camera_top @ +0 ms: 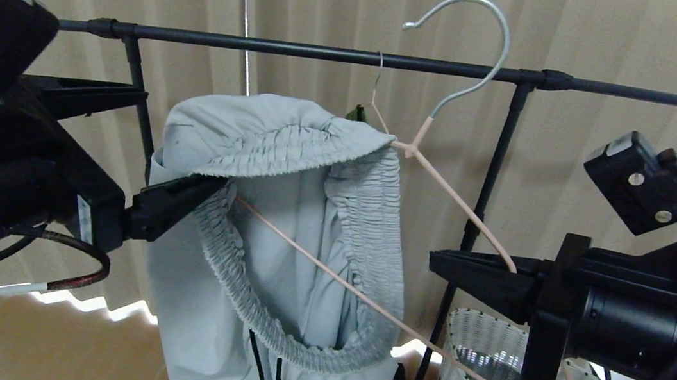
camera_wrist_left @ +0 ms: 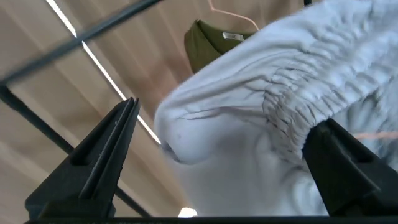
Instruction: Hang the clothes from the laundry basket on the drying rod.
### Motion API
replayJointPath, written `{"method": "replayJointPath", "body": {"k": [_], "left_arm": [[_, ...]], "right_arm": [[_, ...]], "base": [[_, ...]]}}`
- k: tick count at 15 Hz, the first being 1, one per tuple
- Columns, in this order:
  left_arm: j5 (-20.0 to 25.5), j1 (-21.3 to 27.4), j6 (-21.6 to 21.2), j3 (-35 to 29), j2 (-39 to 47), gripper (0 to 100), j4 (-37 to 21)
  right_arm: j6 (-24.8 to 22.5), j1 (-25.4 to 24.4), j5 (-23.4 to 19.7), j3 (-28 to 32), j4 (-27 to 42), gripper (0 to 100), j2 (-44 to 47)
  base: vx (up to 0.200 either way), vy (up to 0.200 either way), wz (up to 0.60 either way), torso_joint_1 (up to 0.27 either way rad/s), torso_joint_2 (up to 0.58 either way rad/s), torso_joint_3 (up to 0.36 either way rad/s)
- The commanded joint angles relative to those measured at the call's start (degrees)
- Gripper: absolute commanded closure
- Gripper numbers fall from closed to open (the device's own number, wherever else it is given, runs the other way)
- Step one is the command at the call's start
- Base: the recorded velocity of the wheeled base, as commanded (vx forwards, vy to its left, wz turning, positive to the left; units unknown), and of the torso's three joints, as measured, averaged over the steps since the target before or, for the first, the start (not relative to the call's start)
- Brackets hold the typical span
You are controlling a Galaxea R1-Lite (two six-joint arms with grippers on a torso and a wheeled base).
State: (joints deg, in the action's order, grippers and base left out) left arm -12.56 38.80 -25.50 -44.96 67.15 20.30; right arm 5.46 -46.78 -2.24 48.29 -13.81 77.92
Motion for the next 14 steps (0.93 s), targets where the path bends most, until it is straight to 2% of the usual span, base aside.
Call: {"method": "replayJointPath", "body": {"k": [1,5,8,11,14], "left_arm": [[0.1,2.5,-0.1,1.7,-0.8,0,0.1],[2.0,6.2,-0.2,4.4,-0.3,0,0.2],[2.1,7.9,-1.4,6.2,-2.8,0,0.1],[2.1,8.0,-2.3,7.9,-7.2,0,-0.1],[2.1,5.7,-3.1,5.6,-7.0,0,-0.1]], "right_arm": [[0.1,0.0,0.0,0.8,-0.2,100,0.2],[0.3,0.4,0.0,3.1,-0.2,100,2.2],[0.2,4.1,-0.7,4.4,0.0,100,2.9],[-0.1,6.3,-0.7,4.1,0.8,100,2.9],[-2.9,6.3,-1.3,3.6,3.3,100,3.0]], "base": [[0.0,0.0,0.0,0.0,0.0,0.0],[0.0,0.0,0.0,0.0,0.0,0.0],[0.0,0.0,0.0,0.0,0.0,0.0],[0.0,0.0,0.0,0.0,0.0,0.0],[0.0,0.0,0.0,0.0,0.0,0.0]]}}
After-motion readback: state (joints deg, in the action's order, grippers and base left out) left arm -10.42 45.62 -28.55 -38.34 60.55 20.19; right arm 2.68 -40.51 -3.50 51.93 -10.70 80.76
